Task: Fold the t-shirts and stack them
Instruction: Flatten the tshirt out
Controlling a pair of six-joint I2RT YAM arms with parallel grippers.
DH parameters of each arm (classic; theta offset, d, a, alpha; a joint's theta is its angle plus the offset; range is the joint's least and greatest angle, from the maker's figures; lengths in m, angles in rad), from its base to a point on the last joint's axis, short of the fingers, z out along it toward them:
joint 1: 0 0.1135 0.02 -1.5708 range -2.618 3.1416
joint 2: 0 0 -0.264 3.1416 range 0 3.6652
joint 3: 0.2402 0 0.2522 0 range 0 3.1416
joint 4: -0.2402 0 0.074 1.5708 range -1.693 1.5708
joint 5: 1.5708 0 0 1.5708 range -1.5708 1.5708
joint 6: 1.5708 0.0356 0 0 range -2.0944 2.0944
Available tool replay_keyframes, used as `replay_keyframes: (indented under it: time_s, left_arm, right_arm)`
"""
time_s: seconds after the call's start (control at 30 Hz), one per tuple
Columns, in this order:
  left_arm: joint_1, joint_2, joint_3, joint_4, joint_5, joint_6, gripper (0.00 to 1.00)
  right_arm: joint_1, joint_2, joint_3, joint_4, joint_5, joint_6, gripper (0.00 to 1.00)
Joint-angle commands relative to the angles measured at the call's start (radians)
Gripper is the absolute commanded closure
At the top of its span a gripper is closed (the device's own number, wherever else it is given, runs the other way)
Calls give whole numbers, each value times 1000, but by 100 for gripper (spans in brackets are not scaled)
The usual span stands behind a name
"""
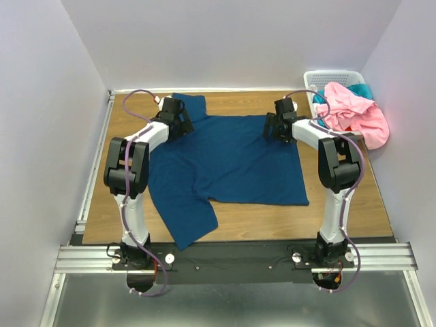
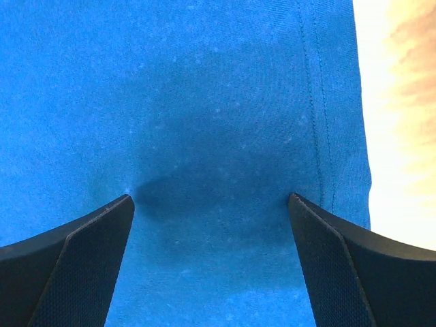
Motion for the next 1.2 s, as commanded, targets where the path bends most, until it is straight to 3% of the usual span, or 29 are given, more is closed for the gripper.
replay_keyframes:
  time_s: [0.0,0.37,0.8,1.0,1.17]
  left_arm:
    - [4,80,66,-43,73,35,2]
    - [4,261,280,-117,147,47,2]
    - [11,353,474,-183,155,61,2]
    - [8,230,466,-195,145,56,2]
    - [-54,23,271,-148,67,26,2]
  right_arm:
    - [-17,69,6,-18,-68,-3,0]
    - [-34,92,58,-18,-85,-10,0]
    - [-72,184,203,-20,-110,-66,0]
    - [-74,61,196,-20,-162,-89,0]
    - [-64,-126,61,-18,-177,-54,0]
